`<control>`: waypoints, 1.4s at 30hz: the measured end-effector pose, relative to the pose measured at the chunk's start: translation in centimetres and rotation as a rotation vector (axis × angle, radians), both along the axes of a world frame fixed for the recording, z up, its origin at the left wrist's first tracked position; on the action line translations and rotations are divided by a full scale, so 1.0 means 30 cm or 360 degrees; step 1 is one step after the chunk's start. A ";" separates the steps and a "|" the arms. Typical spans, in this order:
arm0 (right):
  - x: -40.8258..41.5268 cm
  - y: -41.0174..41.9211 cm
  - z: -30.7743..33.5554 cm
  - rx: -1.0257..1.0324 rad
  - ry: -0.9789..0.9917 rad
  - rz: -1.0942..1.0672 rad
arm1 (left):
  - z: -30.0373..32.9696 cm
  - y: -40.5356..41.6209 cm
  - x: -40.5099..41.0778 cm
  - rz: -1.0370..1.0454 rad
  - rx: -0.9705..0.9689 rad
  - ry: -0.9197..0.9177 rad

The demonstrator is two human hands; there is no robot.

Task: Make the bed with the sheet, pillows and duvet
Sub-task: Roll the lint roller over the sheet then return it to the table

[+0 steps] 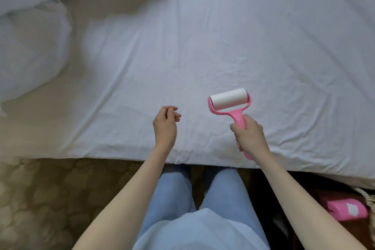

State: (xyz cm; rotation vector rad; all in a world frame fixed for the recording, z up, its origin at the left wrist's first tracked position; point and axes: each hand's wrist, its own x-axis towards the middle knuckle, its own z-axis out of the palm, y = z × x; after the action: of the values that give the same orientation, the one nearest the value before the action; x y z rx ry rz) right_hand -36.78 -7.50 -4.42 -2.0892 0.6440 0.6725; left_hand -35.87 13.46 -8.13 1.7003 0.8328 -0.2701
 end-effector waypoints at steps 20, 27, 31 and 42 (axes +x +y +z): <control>0.112 0.104 -0.377 0.0193 0.0011 -0.0081 | -0.323 0.064 0.220 0.0168 0.0416 -0.0039; 0.129 0.119 -0.407 -0.0034 0.0049 0.0023 | -0.368 0.088 0.212 0.0051 0.0712 -0.0061; 0.235 0.149 -0.434 -0.0106 0.0106 0.0065 | -0.371 0.093 0.237 0.0008 0.0731 -0.0119; 0.679 0.236 -0.490 -0.0100 0.0032 0.0077 | -0.316 0.121 0.406 0.0038 0.0628 -0.0191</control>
State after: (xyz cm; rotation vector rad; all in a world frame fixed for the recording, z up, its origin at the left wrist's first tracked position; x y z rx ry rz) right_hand -16.41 -0.43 -19.13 -2.1645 0.6347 0.7096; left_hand -23.69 17.09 -17.62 2.0487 0.8553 0.0175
